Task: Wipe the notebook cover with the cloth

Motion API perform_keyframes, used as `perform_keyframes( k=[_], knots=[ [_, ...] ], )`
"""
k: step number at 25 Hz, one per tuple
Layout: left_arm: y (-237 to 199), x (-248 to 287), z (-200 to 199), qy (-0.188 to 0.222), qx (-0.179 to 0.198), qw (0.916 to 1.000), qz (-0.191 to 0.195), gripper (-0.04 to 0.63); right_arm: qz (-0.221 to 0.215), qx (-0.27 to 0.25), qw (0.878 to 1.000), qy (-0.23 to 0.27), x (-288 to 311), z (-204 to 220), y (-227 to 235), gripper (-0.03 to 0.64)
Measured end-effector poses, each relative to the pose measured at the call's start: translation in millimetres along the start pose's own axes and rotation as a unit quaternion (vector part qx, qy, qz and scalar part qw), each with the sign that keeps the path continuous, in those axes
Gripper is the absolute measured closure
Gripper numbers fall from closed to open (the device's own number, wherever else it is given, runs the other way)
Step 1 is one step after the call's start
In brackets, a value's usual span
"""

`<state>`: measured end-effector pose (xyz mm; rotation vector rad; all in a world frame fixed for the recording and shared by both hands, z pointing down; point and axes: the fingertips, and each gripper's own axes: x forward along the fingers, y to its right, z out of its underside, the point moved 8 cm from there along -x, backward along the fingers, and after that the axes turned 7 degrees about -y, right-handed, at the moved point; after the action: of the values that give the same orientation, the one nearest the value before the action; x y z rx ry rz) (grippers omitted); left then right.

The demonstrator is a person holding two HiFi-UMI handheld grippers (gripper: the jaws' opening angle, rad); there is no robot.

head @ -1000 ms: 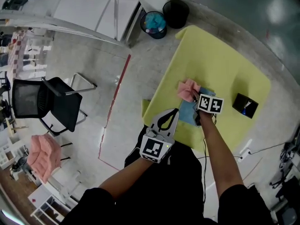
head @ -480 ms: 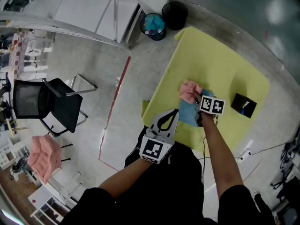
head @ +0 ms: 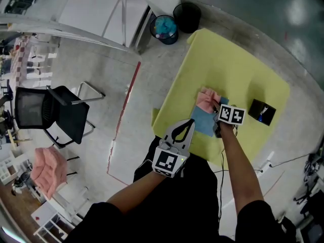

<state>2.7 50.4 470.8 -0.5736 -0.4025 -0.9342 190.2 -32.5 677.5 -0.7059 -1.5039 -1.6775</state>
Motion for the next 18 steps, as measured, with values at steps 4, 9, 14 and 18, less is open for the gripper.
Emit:
perform_keyframes(
  k=[4,9,14,18],
  knots=[
    [4.8,0.9,0.2,-0.001,0.003,1.0,0.001,0.588,-0.001,0.0,1.0,0.0,-2.3,1.4,5.1,0.578],
    [9.3,-0.3,-0.5,-0.001,0.009,1.0,0.003,0.588,0.0,-0.006,1.0,-0.001,-7.7,2.4,10.9,0.578],
    [14.2,1.1,-1.4,0.001,0.009,1.0,0.003,0.588,0.003,-0.007,1.0,-0.002,-14.0,2.4,19.0,0.578],
    [17.7,0.5,-2.9,-0.002,0.014,0.9999,0.009,0.588,0.004,0.0,1.0,-0.001,-18.0,5.1,24.9,0.578]
  ],
)
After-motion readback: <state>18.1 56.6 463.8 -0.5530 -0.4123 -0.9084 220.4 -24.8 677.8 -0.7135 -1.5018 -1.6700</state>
